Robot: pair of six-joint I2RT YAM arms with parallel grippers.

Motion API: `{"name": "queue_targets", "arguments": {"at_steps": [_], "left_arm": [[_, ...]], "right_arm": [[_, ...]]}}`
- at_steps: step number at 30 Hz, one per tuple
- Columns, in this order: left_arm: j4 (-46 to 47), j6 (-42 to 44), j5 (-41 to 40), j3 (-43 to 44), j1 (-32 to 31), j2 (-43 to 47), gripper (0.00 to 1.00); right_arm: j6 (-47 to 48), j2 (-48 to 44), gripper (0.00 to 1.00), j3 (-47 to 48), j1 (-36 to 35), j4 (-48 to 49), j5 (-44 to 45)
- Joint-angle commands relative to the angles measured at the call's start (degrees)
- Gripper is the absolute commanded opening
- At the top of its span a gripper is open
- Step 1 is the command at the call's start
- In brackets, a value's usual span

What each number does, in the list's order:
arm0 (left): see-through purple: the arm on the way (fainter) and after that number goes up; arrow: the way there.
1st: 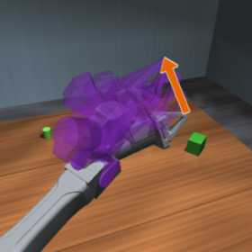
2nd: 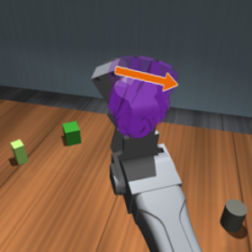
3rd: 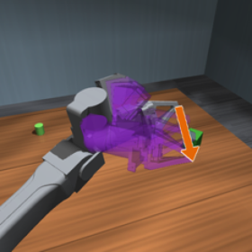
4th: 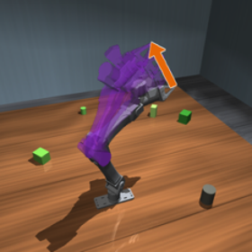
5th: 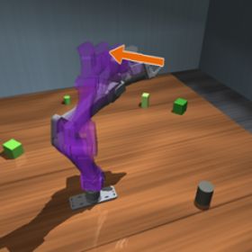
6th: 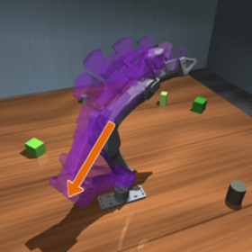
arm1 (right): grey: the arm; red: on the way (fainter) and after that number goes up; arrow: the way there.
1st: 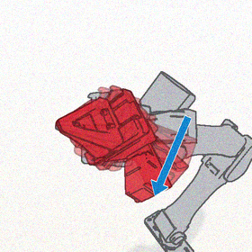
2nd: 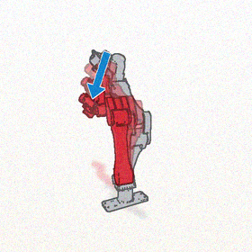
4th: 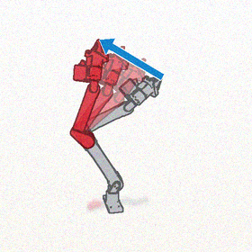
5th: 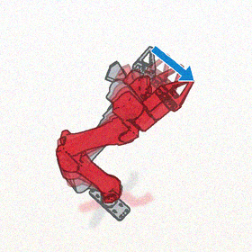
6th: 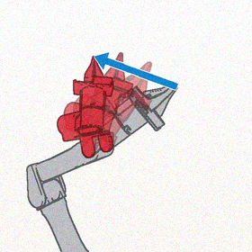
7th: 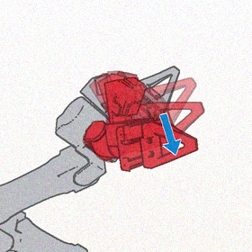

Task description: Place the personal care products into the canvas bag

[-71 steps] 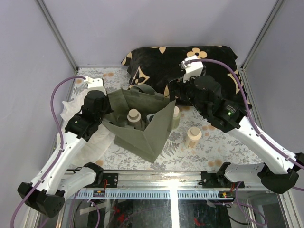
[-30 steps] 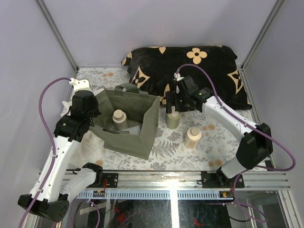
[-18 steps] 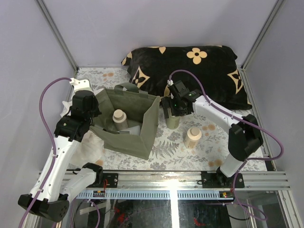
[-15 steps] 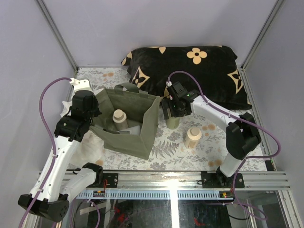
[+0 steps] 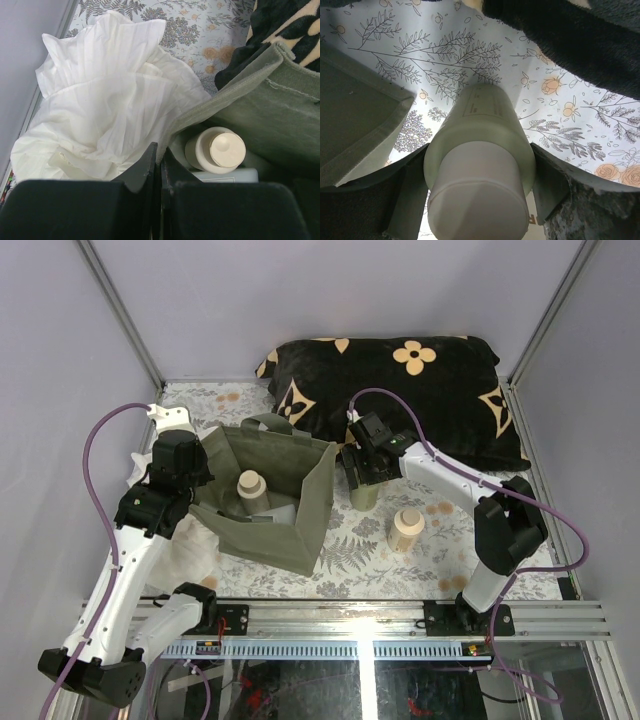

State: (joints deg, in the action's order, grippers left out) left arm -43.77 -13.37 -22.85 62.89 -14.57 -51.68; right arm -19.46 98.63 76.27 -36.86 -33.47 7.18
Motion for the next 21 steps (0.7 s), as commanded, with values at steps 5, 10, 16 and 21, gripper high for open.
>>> {"name": "queue_targets", "arguments": {"at_steps": [5, 10, 16, 21], "left_arm": [[4.66, -0.08, 0.82, -0.1, 0.55, 0.33, 0.0], [4.74, -0.17, 1.26, -0.13, 0.59, 0.16, 0.0], [4.83, -0.34, 1.66, -0.55, 0.58, -0.09, 0.0], [4.7, -0.5, 1.81, -0.64, 0.61, -0.7, 0.0]], "right_arm": [[3.45, -1.81, 0.41, 0.35, -0.23, 2.11, 3.88], [5.07, -3.07, 0.11, 2.88, -0.23, -0.62, 5.49], [9.23, -6.57, 0.0, 10.68, -0.23, -5.45, 8.86], [12.76, -9.84, 0.0, 20.9, -0.23, -6.9, 10.57]]}}
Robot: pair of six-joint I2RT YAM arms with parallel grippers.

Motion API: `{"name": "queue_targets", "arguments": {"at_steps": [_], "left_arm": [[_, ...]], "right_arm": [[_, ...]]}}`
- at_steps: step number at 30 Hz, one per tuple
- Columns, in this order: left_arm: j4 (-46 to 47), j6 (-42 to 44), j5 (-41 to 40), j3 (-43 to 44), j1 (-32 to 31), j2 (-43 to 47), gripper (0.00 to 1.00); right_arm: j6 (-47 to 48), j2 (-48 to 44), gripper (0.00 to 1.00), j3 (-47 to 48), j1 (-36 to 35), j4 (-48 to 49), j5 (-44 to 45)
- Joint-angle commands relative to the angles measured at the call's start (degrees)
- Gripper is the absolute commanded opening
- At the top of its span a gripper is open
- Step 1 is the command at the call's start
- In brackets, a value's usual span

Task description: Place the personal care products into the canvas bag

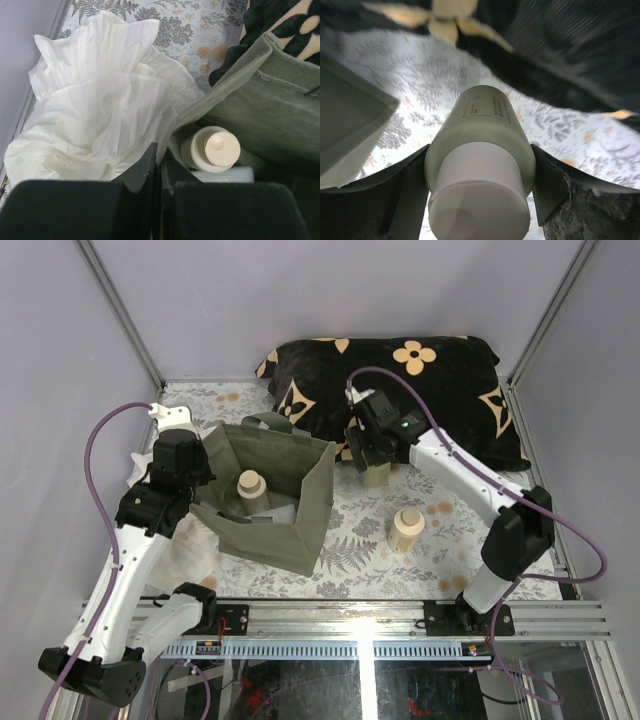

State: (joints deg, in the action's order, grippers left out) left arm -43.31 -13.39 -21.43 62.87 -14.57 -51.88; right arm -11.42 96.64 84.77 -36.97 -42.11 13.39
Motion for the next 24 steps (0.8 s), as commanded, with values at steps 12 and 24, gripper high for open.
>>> {"name": "queue_targets", "arguments": {"at_steps": [12, 24], "left_arm": [[5.02, -1.47, 1.5, -0.93, 0.59, -1.5, 0.0], [5.6, -2.17, 2.26, -1.32, 0.58, -2.06, 0.0]], "right_arm": [[15.21, -7.03, 0.0, 37.23, -0.12, 7.23, -10.02], [7.49, -5.14, 0.0, 38.94, -1.53, 14.28, -43.66]]}}
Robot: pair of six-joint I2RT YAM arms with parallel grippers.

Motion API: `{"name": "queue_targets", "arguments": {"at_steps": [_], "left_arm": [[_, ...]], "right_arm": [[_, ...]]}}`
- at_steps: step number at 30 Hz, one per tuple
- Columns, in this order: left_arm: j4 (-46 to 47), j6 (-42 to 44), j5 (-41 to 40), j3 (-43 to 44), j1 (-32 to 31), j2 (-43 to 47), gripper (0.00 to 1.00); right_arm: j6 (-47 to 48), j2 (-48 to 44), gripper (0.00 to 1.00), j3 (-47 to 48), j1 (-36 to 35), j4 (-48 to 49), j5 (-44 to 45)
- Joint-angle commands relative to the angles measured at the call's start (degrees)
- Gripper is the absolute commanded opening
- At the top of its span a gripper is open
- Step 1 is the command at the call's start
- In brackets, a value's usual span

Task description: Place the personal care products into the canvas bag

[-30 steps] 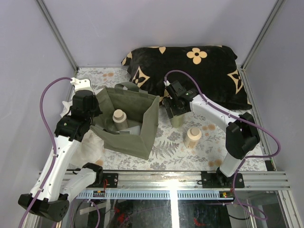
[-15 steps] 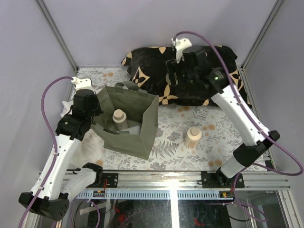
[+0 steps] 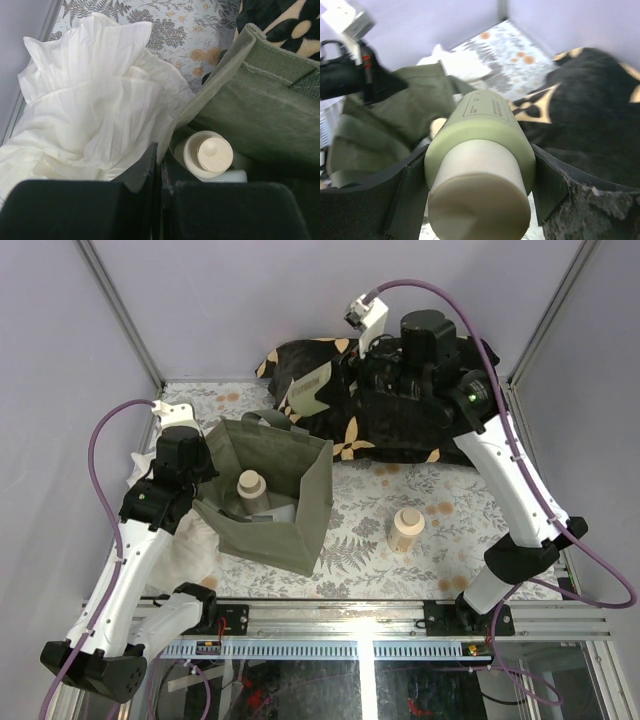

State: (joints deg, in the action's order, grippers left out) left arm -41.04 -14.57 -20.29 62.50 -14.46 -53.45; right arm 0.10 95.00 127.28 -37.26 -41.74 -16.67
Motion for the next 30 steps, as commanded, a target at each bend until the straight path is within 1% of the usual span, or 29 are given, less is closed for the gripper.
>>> {"name": "queue_targets", "arguments": {"at_steps": [1, 4, 8, 15, 22, 30], "left_arm": [[3.35, -0.99, 1.21, -0.9, 0.48, -0.51, 0.0], [3.33, -0.94, 1.42, -0.72, 0.48, -0.6, 0.0], [3.12, -0.64, 2.22, -0.16, 0.44, -0.72, 0.0], [2.74, -0.89, 3.51, 1.11, 0.42, -0.67, 0.0], [1.6, -0.13, 3.86, 3.0, 0.44, -0.83, 0.0], [0.64, -0.35, 3.95, 3.01, 0.46, 0.09, 0.0]], "right_arm": [[-4.69, -3.54, 0.0, -4.15, -1.5, 14.7, -15.35], [-4.4, -2.23, 0.0, -4.07, -3.34, 13.58, -17.43], [-2.86, -0.19, 0.0, -4.04, -6.79, 11.39, -16.51], [-3.18, 3.78, 0.0, -4.9, -11.63, 12.02, -15.08], [-3.62, 7.68, 0.0, -8.92, -12.93, 14.46, -11.29], [-3.64, 16.38, 0.0, -6.13, -15.19, 13.8, -7.03]]}}
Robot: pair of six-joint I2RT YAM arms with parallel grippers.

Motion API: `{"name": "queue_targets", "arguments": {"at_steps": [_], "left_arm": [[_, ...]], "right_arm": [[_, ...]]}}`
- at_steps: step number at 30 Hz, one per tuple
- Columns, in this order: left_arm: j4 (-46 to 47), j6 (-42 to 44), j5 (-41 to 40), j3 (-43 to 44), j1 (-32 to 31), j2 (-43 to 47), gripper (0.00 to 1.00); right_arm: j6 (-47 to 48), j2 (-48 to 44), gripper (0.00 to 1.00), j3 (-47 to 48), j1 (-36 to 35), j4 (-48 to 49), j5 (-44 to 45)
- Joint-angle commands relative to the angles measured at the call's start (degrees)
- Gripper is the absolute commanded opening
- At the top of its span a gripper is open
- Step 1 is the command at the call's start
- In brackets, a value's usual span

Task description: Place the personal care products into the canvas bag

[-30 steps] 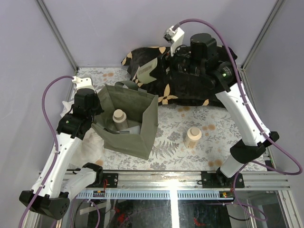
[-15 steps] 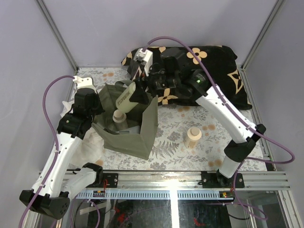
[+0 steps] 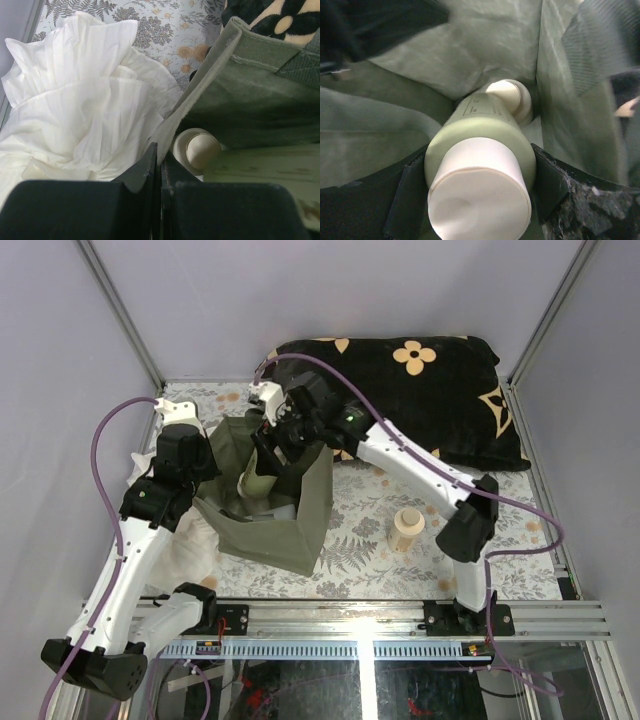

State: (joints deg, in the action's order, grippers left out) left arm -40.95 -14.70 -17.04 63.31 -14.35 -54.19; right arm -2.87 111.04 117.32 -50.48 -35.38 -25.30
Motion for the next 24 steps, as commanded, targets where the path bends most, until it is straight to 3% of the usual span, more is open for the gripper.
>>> {"name": "queue_targets", "arguments": {"at_steps": [1, 10, 24], "left_arm": [[0.47, -0.32, 0.69, 2.31, 0.27, 0.89, 0.0], [0.26, -1.38, 1.57, 2.6, 0.34, 1.15, 0.0], [0.36, -1.47, 1.66, 2.29, 0.35, 1.19, 0.0]], "right_arm": [[-0.48, 0.96, 0.0, 3.94, -2.24, 7.41, 2.3], [1.52, 7.41, 0.0, 7.62, -5.05, 3.67, 11.71], [2.26, 11.29, 0.0, 11.59, -7.4, -0.52, 19.47]]}}
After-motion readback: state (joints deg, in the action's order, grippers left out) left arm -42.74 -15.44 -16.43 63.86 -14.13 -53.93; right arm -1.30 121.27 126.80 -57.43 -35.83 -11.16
